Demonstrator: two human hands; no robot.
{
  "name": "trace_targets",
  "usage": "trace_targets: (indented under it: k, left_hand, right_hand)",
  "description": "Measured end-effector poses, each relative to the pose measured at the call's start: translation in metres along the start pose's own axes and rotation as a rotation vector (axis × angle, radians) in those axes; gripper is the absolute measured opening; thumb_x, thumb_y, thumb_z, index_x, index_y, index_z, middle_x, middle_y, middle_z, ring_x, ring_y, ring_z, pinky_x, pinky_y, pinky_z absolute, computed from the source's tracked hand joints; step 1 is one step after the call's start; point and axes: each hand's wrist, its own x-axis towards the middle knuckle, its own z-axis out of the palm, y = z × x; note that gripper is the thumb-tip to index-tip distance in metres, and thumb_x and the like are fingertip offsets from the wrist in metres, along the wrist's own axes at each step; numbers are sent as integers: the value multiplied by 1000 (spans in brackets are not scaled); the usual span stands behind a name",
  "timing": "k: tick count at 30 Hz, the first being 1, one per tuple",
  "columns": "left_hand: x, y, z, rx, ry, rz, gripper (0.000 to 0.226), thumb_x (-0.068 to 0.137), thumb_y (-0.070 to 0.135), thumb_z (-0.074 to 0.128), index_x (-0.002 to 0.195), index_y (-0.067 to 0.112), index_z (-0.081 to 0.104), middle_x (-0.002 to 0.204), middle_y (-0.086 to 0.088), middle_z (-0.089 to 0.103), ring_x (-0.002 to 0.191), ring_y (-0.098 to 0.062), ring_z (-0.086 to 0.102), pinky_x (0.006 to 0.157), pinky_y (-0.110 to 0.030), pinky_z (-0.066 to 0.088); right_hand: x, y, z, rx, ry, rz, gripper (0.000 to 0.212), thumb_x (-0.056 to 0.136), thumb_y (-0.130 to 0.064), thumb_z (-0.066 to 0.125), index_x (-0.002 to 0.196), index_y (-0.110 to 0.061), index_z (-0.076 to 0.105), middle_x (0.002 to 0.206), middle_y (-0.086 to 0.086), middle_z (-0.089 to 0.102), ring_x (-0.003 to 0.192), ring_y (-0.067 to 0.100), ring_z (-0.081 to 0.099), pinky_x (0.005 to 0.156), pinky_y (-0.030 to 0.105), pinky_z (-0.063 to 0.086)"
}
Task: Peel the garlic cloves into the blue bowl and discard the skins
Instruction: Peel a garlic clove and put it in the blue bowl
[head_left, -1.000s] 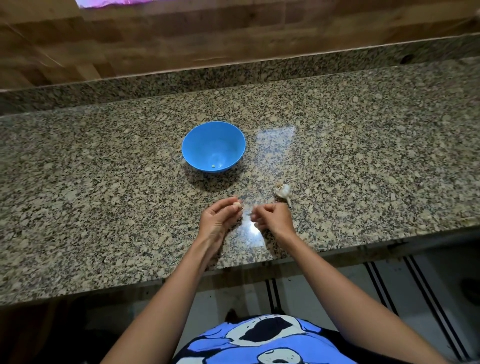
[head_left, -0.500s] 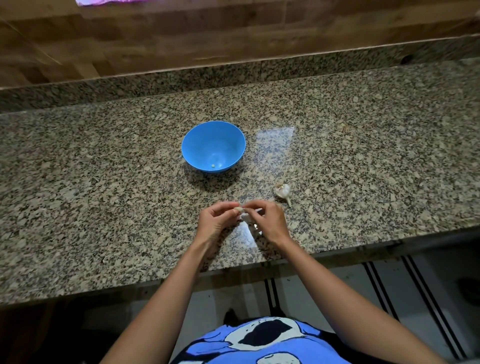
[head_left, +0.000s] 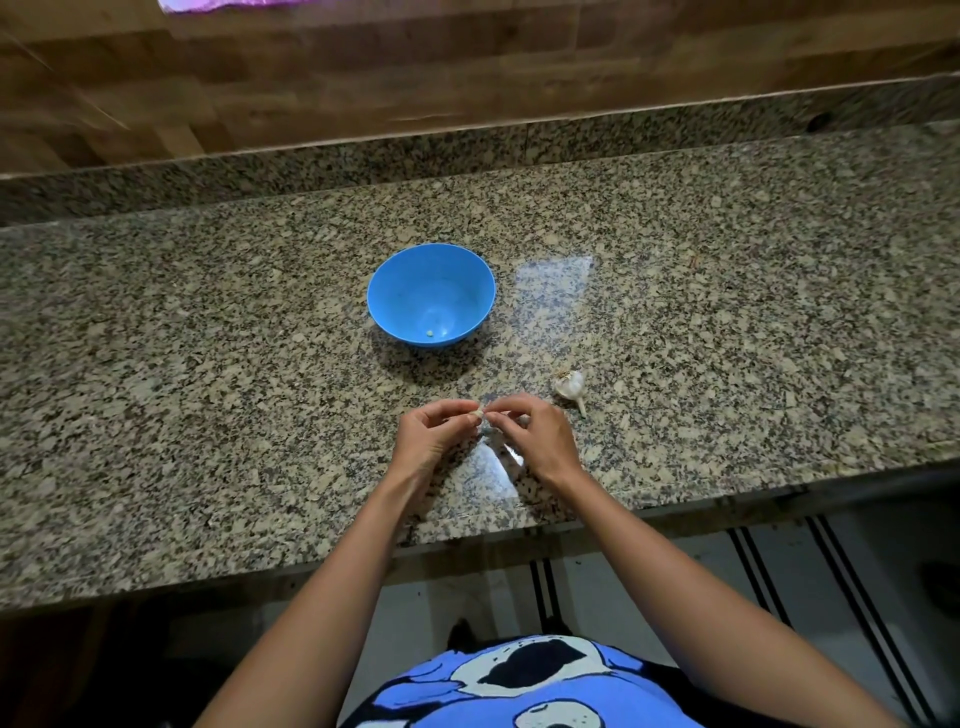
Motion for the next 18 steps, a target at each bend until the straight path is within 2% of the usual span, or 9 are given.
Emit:
trace_targets:
  k: [7, 10, 13, 15, 18]
  left_hand:
    - [-3, 4, 6, -41, -2, 46, 23, 76, -3, 71, 97, 5, 69, 95, -13, 72, 87, -22, 69, 79, -27, 57]
    - [-2, 0, 10, -70, 61, 55, 26, 77, -5, 70, 102, 1, 68, 96, -14, 72, 87, -22, 70, 76, -25, 58]
    - [-1, -4, 14, -98, 102, 49, 30, 76, -4, 71, 105, 1, 68, 99, -14, 72, 93, -25, 69, 82, -30, 57]
    - [-1, -5, 15, -106, 115, 41, 30, 75, -4, 72, 104, 2, 69, 99, -14, 72, 94, -27, 69, 85, -33, 56]
    - [0, -3, 15, -134, 116, 14, 28, 73, -5, 72, 101, 2, 70, 98, -16, 72, 93, -29, 69, 85, -35, 56]
  right_hand:
    - [2, -4, -1, 71, 22, -15, 17, 81, -28, 70, 95, -18, 73, 89, -5, 72, 76, 5, 65, 66, 20, 53]
    - [3, -3, 3, 9, 54, -38, 20, 82, -25, 70, 99, -14, 73, 92, -1, 73, 79, 9, 67, 72, 26, 56]
    - [3, -5, 5, -58, 58, -65, 23, 83, -23, 69, 103, -11, 71, 96, 2, 72, 81, 12, 67, 74, 29, 56]
    - [3, -5, 5, -37, 59, -60, 23, 83, -22, 68, 104, -11, 71, 97, 3, 72, 84, 13, 67, 75, 28, 56]
    - [3, -5, 2, 63, 31, -22, 22, 83, -21, 68, 102, -11, 71, 98, 3, 72, 87, 11, 67, 75, 20, 54]
